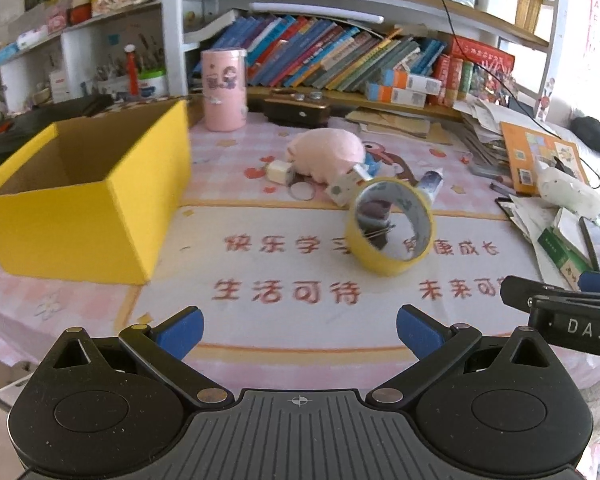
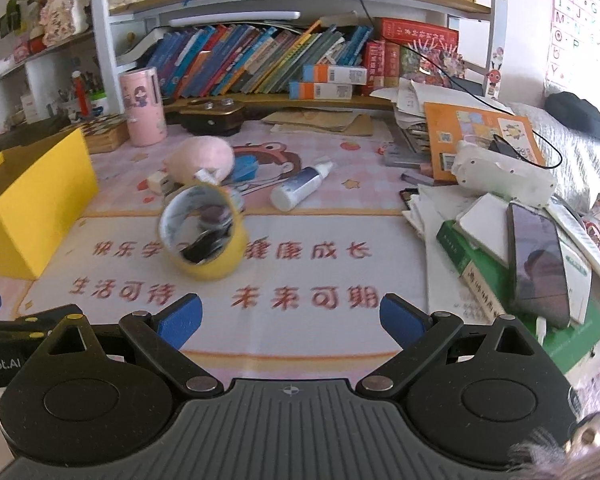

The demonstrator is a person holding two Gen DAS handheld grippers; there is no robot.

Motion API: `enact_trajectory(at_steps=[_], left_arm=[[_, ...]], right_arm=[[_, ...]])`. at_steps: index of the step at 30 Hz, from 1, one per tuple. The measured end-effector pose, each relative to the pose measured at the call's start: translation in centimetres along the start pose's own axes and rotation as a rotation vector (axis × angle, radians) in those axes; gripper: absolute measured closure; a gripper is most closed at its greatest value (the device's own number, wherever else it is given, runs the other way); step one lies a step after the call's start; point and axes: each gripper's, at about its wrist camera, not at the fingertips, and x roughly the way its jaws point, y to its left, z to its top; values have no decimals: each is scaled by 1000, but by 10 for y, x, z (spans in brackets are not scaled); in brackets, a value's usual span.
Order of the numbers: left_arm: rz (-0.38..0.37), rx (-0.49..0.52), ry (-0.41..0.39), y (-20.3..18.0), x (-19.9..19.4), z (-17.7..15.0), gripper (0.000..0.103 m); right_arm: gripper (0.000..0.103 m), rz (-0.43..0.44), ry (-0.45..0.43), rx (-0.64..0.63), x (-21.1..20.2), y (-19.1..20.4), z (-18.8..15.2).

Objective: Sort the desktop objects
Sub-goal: 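Grasp the yellow tape roll with the left tool while the right tool grasps the blue spray bottle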

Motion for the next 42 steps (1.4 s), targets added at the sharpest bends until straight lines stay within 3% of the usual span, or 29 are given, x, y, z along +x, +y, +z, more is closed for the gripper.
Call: enact_trajectory(at_steps=[5,18,35,38,40,42], left_arm=[[-20,19,5,-23,18,14,0],[11,88,14,-73,68,42,0],[99,149,58,-99,136,57,0],[95,144,54,-98,138,58,2],[85,140,53,-96,138,58,12],[63,121,64,-91,136,59,14]], right_arm=[[6,-8,5,12,15,-22,13],[6,30,7,-1,59,-63,48],[6,89,16,-10,108,-92,84],[7,112,33,7,119,-92,89],[12,130,41,13,126,-89,92],[19,149,53,19,136,-85,95]])
